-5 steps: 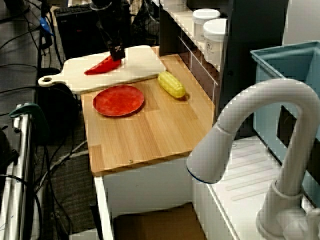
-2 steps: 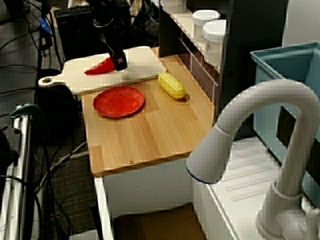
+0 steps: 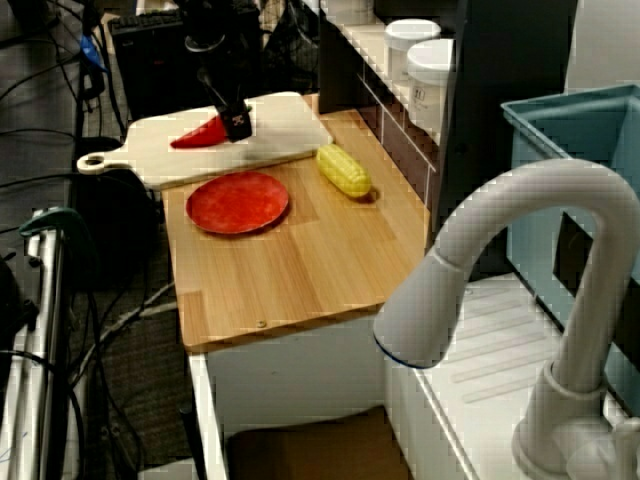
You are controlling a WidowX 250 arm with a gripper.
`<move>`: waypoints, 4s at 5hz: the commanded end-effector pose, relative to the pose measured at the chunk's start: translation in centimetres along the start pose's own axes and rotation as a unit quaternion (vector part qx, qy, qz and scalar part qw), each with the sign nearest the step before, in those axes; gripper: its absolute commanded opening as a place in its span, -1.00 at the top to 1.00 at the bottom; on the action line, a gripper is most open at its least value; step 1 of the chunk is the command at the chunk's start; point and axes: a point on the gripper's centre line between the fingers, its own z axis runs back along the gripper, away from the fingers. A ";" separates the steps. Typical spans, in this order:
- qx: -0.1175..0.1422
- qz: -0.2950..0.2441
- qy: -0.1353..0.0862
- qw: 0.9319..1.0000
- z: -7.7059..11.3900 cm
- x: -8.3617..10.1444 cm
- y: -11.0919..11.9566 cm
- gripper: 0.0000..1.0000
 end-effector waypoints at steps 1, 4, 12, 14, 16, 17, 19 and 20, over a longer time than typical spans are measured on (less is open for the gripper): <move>-0.008 0.022 -0.012 1.000 2.8 0.4 0.7 -1.00; 0.008 0.037 0.006 0.999 1.3 0.6 1.5 -1.00; -0.042 0.001 0.038 0.998 -0.9 -0.6 1.1 1.00; -0.103 -0.056 0.013 0.993 3.4 0.9 -2.3 1.00; -0.135 -0.141 -0.021 0.981 5.4 0.4 -7.6 1.00; -0.144 -0.163 -0.025 0.976 5.8 0.2 -9.3 1.00; -0.138 -0.178 -0.016 0.974 4.9 -0.6 -10.7 1.00; -0.130 -0.187 -0.008 0.974 4.0 -1.4 -10.9 1.00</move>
